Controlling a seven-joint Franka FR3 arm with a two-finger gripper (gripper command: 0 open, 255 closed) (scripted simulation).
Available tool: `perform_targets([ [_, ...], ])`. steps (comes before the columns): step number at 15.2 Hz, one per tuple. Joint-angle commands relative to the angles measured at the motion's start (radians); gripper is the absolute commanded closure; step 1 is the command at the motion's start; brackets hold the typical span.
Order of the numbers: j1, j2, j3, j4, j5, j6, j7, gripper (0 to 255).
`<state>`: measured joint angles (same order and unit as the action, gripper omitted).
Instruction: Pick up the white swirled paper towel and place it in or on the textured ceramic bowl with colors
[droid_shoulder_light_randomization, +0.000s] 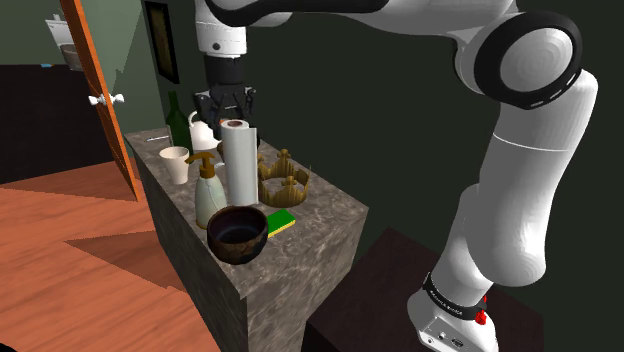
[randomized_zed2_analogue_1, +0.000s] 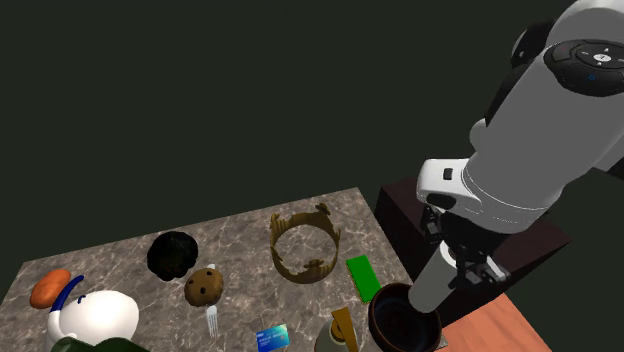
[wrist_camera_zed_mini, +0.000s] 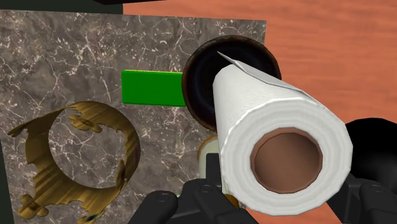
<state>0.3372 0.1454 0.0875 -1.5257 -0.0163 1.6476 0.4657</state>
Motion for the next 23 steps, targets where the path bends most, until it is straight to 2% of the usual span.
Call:
perform_targets([
  [1, 0.0, -0.002, 0.0, -0.034, 0.0, 0.032, 0.001, 255],
  [15, -0.001, 0.002, -0.001, -0.223, -0.001, 0.226, 0.002, 255],
  [23, -0.001, 0.002, -0.001, -0.223, -0.001, 0.226, 0.002, 255],
])
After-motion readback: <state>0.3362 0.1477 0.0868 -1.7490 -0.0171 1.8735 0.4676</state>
